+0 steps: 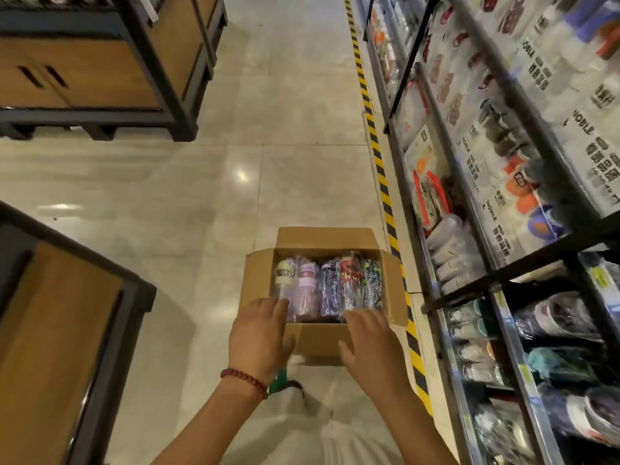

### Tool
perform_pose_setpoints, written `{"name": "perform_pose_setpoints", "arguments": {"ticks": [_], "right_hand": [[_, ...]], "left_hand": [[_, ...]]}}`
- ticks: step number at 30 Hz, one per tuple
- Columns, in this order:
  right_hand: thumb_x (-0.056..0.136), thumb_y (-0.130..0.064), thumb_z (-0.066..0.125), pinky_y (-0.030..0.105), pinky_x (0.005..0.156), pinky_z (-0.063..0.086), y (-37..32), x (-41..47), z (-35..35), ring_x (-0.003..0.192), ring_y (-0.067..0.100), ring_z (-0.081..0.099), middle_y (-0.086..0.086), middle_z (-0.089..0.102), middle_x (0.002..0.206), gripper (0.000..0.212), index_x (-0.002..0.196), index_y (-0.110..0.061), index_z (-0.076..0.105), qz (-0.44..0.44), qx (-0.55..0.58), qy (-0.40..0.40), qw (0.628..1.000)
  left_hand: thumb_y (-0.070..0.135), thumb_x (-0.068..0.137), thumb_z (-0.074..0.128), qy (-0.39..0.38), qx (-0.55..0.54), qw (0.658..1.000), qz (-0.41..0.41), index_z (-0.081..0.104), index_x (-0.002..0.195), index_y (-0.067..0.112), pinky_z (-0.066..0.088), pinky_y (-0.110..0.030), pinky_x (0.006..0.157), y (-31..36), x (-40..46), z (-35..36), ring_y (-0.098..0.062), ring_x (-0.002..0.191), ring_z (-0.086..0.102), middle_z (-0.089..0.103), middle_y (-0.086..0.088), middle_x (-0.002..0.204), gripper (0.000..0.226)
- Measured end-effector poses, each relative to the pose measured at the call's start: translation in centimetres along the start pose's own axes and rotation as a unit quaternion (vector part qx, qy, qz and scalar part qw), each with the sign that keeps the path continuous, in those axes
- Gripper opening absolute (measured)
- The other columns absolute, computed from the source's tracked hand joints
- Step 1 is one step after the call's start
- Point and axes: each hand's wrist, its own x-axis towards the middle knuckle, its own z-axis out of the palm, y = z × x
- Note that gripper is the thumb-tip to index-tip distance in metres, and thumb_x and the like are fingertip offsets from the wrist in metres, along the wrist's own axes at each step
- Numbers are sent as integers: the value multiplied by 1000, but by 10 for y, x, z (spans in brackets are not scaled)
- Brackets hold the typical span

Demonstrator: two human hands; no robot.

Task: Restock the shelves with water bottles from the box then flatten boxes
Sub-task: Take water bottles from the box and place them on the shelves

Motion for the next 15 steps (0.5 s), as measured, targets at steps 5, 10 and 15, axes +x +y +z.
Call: {"name": "perform_pose_setpoints", "arguments": {"ticks": [5,10,15], "right_hand": [[49,-29,91,28,60,54,-10,49,11,84,20,66,-5,67,88,47,89,-19,68,6,-19,-56,998],[72,-22,79,36,78,52,7,104,33,97,25,60,1,65,103,35,104,-16,66,22,29,-105,994],[74,-17,76,36,82,50,53,168,70,102,28,58,3,62,107,35,107,-12,64,47,51,-141,988]], "left_hand": [[36,43,90,-21,21,999,-18,69,87,17,54,-29,56,-23,43,8,-18,66,63,68,1,77,52],[40,43,90,-55,26,997,-44,69,92,18,55,-29,60,-37,102,35,-21,71,65,69,-1,83,58],[34,54,84,-115,-13,991,-66,63,88,18,45,-28,54,-33,171,82,-22,66,58,63,0,77,43]]}}
